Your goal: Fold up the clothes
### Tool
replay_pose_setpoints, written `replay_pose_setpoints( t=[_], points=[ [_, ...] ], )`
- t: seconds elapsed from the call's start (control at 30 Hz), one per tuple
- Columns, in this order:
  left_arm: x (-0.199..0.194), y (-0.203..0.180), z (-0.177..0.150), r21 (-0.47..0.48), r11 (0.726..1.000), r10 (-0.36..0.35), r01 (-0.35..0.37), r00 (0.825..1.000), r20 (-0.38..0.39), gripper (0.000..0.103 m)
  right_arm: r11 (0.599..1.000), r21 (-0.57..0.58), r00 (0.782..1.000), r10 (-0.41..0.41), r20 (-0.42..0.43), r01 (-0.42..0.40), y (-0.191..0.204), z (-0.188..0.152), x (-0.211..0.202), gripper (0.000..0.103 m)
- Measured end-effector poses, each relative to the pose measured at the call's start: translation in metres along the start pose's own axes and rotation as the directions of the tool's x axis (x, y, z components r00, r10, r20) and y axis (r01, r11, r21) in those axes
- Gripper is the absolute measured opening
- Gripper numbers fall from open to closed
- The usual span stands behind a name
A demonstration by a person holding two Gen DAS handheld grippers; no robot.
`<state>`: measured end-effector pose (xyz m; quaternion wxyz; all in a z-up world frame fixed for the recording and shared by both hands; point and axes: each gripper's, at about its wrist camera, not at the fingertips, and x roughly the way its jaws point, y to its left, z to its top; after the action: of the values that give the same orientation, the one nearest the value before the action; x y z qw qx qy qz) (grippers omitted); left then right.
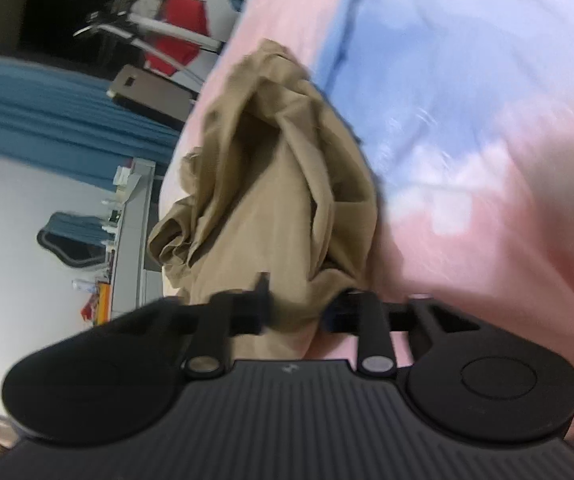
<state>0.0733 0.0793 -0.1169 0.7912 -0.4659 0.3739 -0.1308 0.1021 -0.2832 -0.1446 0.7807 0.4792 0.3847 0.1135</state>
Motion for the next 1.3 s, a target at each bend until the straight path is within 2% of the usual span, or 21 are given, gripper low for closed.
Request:
replay_pose_setpoints(
  t=[0.23,0.33,0.4,0.53,0.7,0.8,0.93,1.03,1.13,1.27,1.3],
  points=[
    [-0.041,-0.05,0.012,-0.019,0.997,-0.076,0.077,0.996,0.039,0.014,0.992,-0.061,0.989,0.112,0.095,-0.107,0.044,0.025,-0.053,0.015],
    [-0.063,-0.073,0.005,0.0,0.997,-0.077,0.077,0.996,0.051,0.013,0.989,-0.073,0.983,0.133,0.123,-0.125,0.061,0.02,-0.075,0.015],
    [-0.076,-0.08,-0.002,0.013,0.998,-0.059,0.059,0.996,0.061,0.013,0.99,-0.075,0.985,0.126,0.12,-0.118,0.062,0.01,-0.085,0.015],
    [-0.105,-0.072,-0.034,-0.013,1.0,-0.01,0.01,1.0,0.023,0.013,0.993,-0.056,0.99,0.109,0.084,-0.105,0.048,-0.02,-0.107,0.015],
    [-0.156,-0.048,-0.083,0.011,1.0,-0.005,0.005,1.0,-0.01,0.013,0.994,-0.03,0.994,0.104,0.041,-0.103,0.028,-0.074,-0.146,0.015],
    [-0.171,-0.04,-0.098,0.035,0.999,0.003,-0.002,0.999,-0.041,0.014,0.996,-0.008,0.996,0.09,0.015,-0.089,0.019,-0.094,-0.161,0.015],
    [-0.184,-0.041,-0.094,0.02,1.0,-0.01,0.011,0.999,-0.042,0.014,0.996,0.008,0.995,0.093,0.025,-0.093,0.028,-0.088,-0.159,0.016],
    [-0.174,-0.053,-0.074,-0.031,0.999,-0.037,0.036,0.999,-0.021,0.015,0.994,0.009,0.992,0.106,0.062,-0.107,0.043,-0.074,-0.154,0.016],
    [-0.156,-0.063,-0.051,-0.102,0.993,-0.051,0.05,0.999,-0.005,0.016,0.994,0.026,0.991,0.107,0.086,-0.11,0.056,-0.057,-0.144,0.017],
    [-0.117,-0.072,-0.013,-0.165,0.986,-0.025,0.027,1.0,0.012,0.016,0.993,0.079,0.992,0.081,0.098,-0.089,0.067,-0.025,-0.113,0.017],
    [-0.106,-0.073,-0.002,-0.169,0.985,-0.02,0.021,1.0,0.011,0.019,0.993,0.086,0.992,0.067,0.104,-0.077,0.068,-0.017,-0.102,0.017]
  ],
)
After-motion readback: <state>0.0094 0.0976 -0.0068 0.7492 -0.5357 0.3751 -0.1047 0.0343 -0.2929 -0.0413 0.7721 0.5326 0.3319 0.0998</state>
